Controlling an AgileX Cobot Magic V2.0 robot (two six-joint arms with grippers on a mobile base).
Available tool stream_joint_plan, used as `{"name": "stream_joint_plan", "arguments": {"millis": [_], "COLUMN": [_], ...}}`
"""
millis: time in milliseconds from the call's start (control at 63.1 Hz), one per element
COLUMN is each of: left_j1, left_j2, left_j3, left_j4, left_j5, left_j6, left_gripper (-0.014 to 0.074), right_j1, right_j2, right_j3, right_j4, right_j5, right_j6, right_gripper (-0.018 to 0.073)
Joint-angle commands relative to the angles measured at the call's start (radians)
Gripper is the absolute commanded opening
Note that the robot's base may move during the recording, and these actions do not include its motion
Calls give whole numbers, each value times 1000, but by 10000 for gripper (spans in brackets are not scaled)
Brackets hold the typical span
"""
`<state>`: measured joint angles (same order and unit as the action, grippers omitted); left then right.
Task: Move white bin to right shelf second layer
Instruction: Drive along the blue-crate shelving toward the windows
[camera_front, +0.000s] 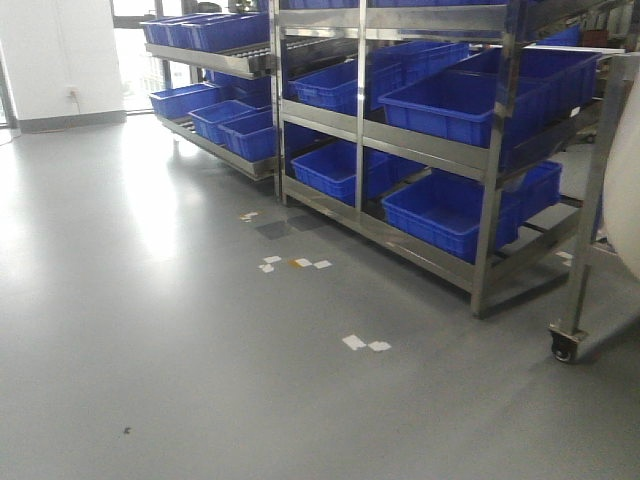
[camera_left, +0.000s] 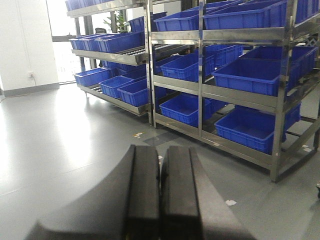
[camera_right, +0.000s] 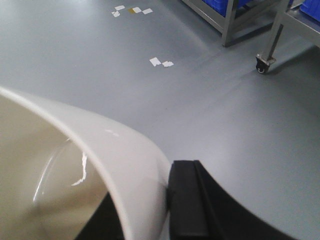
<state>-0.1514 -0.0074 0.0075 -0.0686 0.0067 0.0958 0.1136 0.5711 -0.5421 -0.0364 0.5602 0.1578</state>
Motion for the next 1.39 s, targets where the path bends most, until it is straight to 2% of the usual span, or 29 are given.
{"name": "stream_joint_plan", "arguments": {"millis": [0, 1378], "left_j1": [-2, -2], "left_j2": [-13, -13], "left_j3": [33, 33], "left_j4": [-5, -5], "left_j5": [-86, -86], "left_j6": [-7, -7], "left_gripper": [85, 85], "right_j1": [-5, -5], "right_j2": [5, 5], "right_j3": [-34, -34], "right_j4": [2, 2], "right_j5": [-90, -90], "right_j6": [0, 0], "right_gripper": [55, 55]}}
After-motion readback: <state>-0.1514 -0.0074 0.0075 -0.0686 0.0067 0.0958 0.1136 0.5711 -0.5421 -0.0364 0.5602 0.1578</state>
